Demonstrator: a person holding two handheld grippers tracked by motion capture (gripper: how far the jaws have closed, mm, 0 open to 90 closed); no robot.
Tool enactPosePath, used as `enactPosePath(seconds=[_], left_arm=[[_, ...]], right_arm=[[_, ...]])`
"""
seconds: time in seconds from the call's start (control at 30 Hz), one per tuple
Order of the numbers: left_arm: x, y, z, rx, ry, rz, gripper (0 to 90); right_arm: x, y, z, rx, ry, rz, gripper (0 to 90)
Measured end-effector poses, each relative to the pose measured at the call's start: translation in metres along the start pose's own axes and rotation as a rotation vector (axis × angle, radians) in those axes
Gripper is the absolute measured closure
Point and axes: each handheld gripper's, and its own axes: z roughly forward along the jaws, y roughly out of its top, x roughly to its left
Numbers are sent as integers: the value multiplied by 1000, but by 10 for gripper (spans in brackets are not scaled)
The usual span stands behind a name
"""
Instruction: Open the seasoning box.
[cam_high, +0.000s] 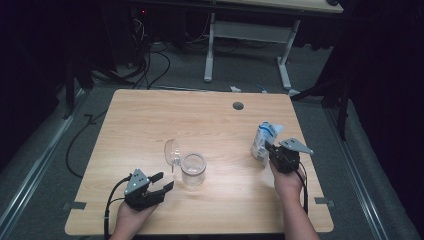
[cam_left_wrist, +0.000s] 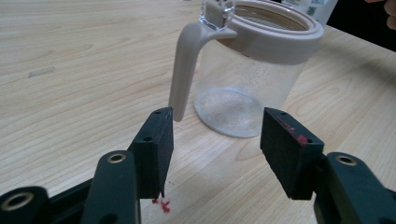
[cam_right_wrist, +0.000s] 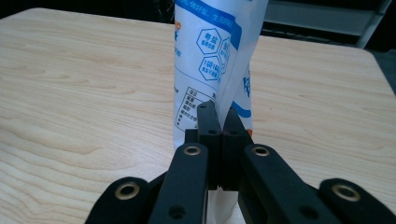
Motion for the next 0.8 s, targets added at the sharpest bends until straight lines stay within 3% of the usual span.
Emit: enactPosePath(seconds=[0.07,0.2,0.8], left_arm=[[-1,0,0,0,-10,13,443],[-4,0,1,-1,-27,41,439],[-8,-3,0,-40,-43,48,424]], right_arm=[[-3,1,-1,5,18,13,900],[-1,5,-7,20,36,-17,900],[8,23,-38,128,134,-45,900]])
